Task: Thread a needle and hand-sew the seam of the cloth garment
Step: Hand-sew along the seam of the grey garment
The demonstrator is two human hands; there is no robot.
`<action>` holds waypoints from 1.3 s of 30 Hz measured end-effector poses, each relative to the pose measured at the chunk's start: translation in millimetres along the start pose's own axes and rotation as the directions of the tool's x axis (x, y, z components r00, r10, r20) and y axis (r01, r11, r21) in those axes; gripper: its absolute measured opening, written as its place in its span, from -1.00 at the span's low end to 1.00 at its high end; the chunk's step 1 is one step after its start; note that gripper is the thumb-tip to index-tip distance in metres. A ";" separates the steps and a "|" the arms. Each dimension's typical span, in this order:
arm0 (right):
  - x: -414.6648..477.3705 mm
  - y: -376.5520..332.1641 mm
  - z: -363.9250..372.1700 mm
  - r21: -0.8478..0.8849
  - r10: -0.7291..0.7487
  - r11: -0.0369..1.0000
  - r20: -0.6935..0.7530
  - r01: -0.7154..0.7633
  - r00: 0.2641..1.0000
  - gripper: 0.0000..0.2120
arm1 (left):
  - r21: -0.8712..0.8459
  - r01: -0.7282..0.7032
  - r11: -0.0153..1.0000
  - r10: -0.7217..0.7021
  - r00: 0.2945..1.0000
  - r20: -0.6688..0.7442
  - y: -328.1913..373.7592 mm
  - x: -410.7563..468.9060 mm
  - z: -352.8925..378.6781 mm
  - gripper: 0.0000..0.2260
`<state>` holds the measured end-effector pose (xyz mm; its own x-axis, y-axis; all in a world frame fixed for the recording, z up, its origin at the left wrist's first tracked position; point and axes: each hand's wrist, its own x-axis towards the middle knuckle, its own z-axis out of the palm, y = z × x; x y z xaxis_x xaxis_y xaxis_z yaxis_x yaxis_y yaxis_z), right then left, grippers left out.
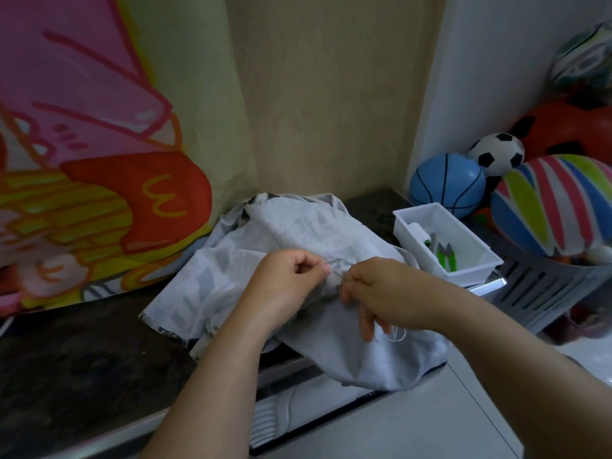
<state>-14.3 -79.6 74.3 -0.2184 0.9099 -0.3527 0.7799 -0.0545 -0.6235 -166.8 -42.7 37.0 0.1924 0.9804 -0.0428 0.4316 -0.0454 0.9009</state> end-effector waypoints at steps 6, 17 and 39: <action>-0.1 1.3 1.1 0.006 0.001 1.000 -0.053 -0.001 0.999 -0.81 | 0.097 -0.130 0.987 0.135 0.990 -0.043 2.0 -1.4 3.5 -0.87; 12.8 4.7 6.0 0.240 -0.017 0.968 -0.228 0.073 0.974 -0.82 | 0.115 -0.203 0.972 0.219 0.966 -0.141 5.0 -0.3 9.6 -0.86; 13.0 20.8 -14.6 0.448 0.049 0.886 -0.341 0.117 0.939 -0.75 | -0.151 -0.106 0.983 0.097 0.993 -0.066 9.9 -4.3 -1.9 -0.86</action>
<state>7.6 -62.9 67.0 0.0335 0.9918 -0.1236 0.4030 -0.1266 -0.9064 -165.0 -47.0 47.0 0.1752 0.9818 0.0732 0.2706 -0.1195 0.9553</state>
